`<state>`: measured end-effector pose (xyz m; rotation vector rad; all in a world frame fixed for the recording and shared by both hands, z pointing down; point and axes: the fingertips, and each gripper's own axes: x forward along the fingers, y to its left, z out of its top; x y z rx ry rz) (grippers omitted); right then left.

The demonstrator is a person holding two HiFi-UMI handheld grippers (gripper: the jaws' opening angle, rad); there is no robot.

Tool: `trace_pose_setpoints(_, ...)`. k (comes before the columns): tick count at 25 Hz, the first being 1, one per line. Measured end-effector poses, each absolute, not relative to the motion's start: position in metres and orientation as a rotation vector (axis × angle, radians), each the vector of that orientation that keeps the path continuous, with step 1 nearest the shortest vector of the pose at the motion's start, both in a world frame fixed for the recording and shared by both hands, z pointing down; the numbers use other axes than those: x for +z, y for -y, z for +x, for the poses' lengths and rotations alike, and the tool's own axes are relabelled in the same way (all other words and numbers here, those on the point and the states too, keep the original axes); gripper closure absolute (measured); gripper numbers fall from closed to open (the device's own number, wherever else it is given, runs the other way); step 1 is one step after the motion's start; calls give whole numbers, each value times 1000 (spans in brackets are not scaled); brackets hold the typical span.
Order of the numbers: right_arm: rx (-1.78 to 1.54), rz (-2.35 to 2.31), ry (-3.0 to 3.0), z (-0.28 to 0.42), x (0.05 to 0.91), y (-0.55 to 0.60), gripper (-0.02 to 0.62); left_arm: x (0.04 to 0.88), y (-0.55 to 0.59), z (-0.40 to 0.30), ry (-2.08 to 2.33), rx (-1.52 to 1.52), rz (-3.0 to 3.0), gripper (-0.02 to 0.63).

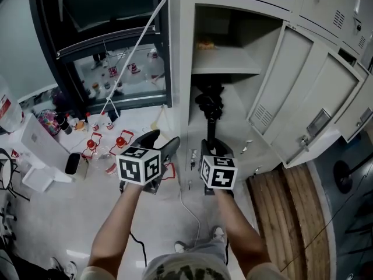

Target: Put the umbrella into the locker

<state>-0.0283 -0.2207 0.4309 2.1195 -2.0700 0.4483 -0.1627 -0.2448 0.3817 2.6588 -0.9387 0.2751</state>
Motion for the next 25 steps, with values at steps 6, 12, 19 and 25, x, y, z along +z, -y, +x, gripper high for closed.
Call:
trace_pose_setpoints(6, 431, 2126, 2030, -16, 420, 215, 477, 377, 248, -167, 922, 259, 2664, 291)
trace_pose_setpoints(12, 393, 2137, 2036, -1, 399, 211, 479, 373, 245, -153, 885, 254, 2679, 293)
trace_pose_setpoints(19, 347, 2096, 2063, 19, 382, 227, 479, 372, 243, -130, 863, 255, 2692, 302)
trace_pose_setpoints(25, 344, 2031, 2113, 37, 377, 254, 477, 373, 249, -114, 922, 254, 2690, 303)
